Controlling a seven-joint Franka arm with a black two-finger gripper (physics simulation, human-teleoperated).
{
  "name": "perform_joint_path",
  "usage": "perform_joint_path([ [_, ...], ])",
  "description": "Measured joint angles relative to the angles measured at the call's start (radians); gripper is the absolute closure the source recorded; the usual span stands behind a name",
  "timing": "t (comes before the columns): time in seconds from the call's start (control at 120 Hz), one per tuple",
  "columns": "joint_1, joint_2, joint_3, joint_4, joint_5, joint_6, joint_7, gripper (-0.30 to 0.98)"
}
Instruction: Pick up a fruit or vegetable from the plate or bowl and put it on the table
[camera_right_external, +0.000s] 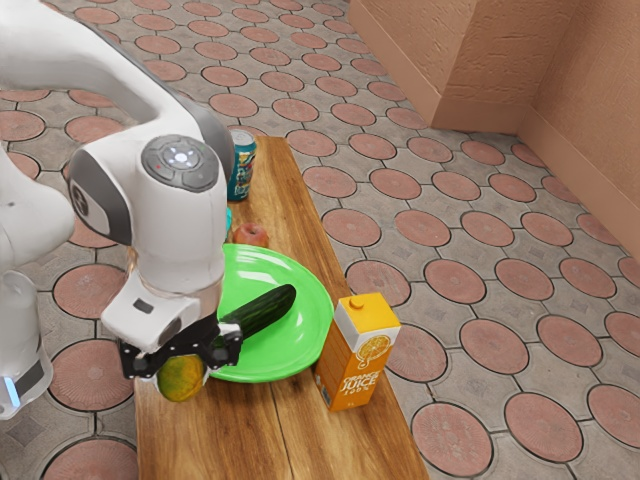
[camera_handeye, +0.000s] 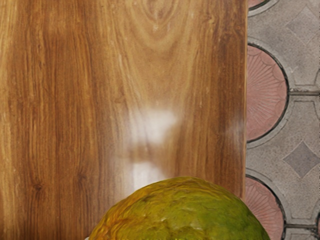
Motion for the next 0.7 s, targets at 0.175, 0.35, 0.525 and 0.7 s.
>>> perform_joint_path([
  [0.175,-0.001,0.125,-0.01,0.077,-0.023,0.024,0.003,0.43],
  [0.35,0.0,0.155,-0.017,0.092,-0.029,0.04,0.006,0.43],
  [0.525,-0.002,0.204,-0.018,0.135,-0.029,0.048,0.008,0.43],
  [0.7,-0.002,0.21,-0.02,0.142,-0.034,0.048,0.012,0.21],
])
